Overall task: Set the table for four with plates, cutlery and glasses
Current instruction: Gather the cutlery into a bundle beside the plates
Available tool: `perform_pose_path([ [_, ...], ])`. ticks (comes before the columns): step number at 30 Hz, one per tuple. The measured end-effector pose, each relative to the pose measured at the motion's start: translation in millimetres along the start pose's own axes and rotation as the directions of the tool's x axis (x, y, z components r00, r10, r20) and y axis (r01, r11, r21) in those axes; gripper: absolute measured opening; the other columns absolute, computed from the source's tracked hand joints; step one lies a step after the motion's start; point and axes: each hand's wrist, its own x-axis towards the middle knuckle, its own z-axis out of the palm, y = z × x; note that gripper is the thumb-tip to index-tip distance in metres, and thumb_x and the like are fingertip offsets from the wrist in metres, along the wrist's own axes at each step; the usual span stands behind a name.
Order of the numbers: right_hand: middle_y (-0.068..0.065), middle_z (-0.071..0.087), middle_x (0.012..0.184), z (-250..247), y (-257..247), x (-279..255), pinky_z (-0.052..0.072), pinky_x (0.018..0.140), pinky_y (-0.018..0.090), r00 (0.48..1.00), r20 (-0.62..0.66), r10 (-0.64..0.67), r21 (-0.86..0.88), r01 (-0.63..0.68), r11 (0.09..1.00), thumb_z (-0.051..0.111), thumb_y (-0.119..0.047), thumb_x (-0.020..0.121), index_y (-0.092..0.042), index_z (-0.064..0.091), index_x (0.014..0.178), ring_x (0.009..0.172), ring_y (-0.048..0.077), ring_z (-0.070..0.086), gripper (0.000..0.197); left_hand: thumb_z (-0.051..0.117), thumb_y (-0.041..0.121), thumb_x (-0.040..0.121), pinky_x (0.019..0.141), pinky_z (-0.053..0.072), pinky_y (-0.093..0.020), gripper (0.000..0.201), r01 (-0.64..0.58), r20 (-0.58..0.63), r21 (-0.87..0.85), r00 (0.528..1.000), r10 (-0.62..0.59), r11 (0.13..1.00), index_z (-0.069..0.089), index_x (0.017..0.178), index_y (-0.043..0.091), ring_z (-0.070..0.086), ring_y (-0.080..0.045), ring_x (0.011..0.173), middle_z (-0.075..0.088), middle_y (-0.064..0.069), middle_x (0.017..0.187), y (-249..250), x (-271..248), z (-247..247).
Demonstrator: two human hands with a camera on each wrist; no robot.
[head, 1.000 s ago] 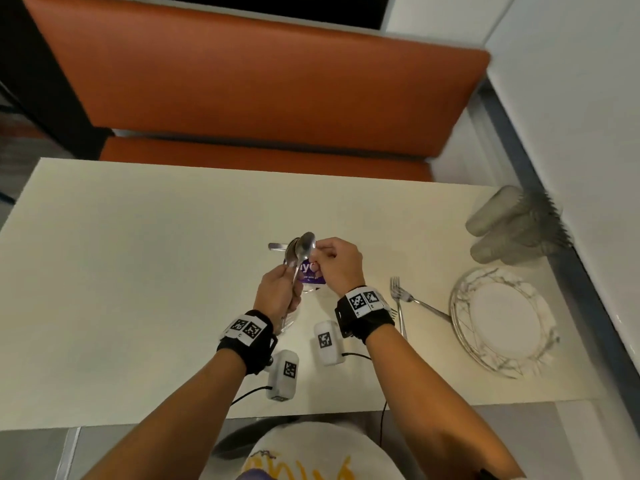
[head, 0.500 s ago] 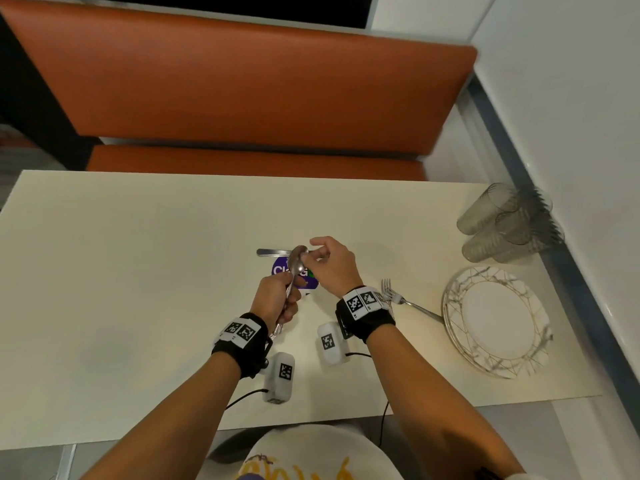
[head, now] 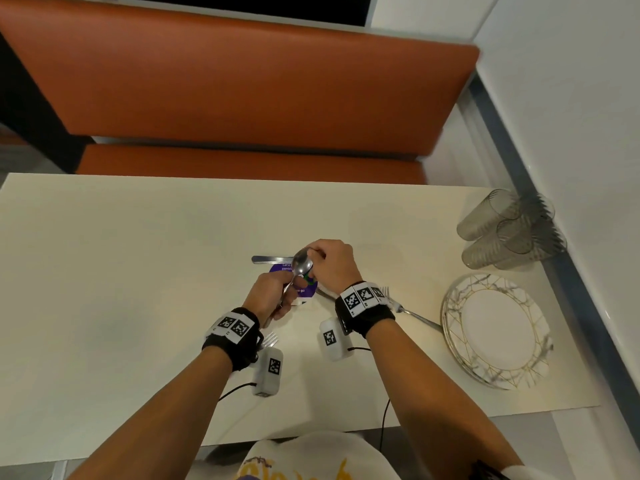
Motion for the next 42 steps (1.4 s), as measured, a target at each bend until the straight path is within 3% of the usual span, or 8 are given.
perform_pose_path([
  [6,0.01,0.075,0.079,-6.8,19.3,6.3,0.063,0.066,0.03,0.96,-0.103,0.262,0.168,-0.242,0.956,0.054,-0.009,0.095,-0.007,0.076,0.094,0.061,0.02,0.072,0.022,0.076,0.016,0.087,0.054,0.051,-0.024,0.014,-0.169,-0.061,0.444,0.974,0.218,0.88,0.068,0.098,0.02,0.069,-0.025,0.066,0.072,-0.005,0.085,-3.7,22.6,-26.9],
  [9,0.012,0.075,0.075,-6.3,31.3,5.6,0.063,0.064,0.032,0.924,-0.102,0.368,0.235,-0.337,0.912,0.056,-0.008,0.095,-0.006,0.075,0.093,0.058,0.02,0.071,0.019,0.077,0.009,0.084,0.064,0.05,-0.011,0.017,-0.235,-0.071,0.587,0.938,0.338,0.775,0.071,0.093,0.023,0.064,-0.012,0.074,0.072,-0.005,0.091,-12.7,33.1,-40.1],
  [13,0.014,0.074,0.071,3.0,46.5,1.4,0.064,0.067,0.041,0.893,-0.067,0.446,0.252,-0.417,0.873,0.058,-0.005,0.091,-0.004,0.076,0.091,0.057,0.023,0.071,0.018,0.076,0.018,0.087,0.078,0.056,-0.035,0.01,-0.219,-0.089,0.747,0.903,0.421,0.628,0.078,0.094,0.024,0.064,-0.018,0.093,0.066,0.001,0.108,-19.1,48.1,-44.5],
  [18,0.008,0.077,0.085,13.0,61.3,2.4,0.061,0.076,0.031,0.872,-0.054,0.486,0.13,-0.477,0.869,0.056,-0.012,0.092,-0.01,0.079,0.098,0.075,0.023,0.074,0.024,0.07,0.024,0.093,0.075,0.05,-0.034,0.012,-0.156,-0.09,0.872,0.881,0.465,0.463,0.077,0.102,0.024,0.055,-0.02,0.11,0.065,0.001,0.116,-23.2,59.2,-36.9],
  [26,0.005,0.078,0.093,15.8,78.0,5.5,0.029,0.054,0.001,0.901,-0.074,0.428,-0.021,-0.43,0.903,0.064,-0.019,0.093,-0.01,0.08,0.098,0.078,0.014,0.065,0.019,0.071,0.009,0.091,0.077,0.055,-0.04,0.018,-0.169,-0.088,0.851,0.888,0.452,0.497,0.078,0.106,0.016,0.052,-0.024,0.117,0.066,-0.001,0.114,-26.3,68.1,-35.0],
  [32,0.005,0.076,0.089,15.9,76.6,6.1,0.037,0.062,0.013,0.903,-0.086,0.421,-0.035,-0.425,0.905,0.067,-0.016,0.091,-0.009,0.077,0.097,0.078,0.017,0.064,0.014,0.07,0.002,0.09,0.075,0.053,-0.04,0.022,-0.171,-0.091,0.846,0.887,0.453,0.505,0.079,0.104,0.015,0.052,-0.025,0.111,0.067,-0.002,0.108,-26.2,72.8,-34.7],
  [38,0.002,0.072,0.089,12.4,80.9,6.4,0.04,0.054,0.004,0.889,-0.079,0.45,0.061,-0.447,0.893,0.071,-0.015,0.088,-0.012,0.069,0.099,0.07,0.006,0.059,0.012,0.07,0.001,0.089,0.076,0.049,-0.037,0.023,-0.185,-0.092,0.836,0.881,0.464,0.517,0.079,0.105,0.013,0.052,-0.027,0.11,0.067,-0.004,0.109,-27.0,72.3,-35.9],
  [42,-0.004,0.066,0.083,10.6,82.4,1.6,0.048,0.073,0.019,0.887,-0.061,0.458,0.086,-0.452,0.888,0.071,-0.021,0.088,-0.014,0.065,0.106,0.073,0.007,0.059,0.02,0.069,0.008,0.091,0.085,0.05,-0.038,0.026,-0.189,-0.068,0.829,0.901,0.429,0.527,0.076,0.115,0.015,0.051,-0.026,0.114,0.067,-0.005,0.119,-24.8,68.6,-41.4],
])
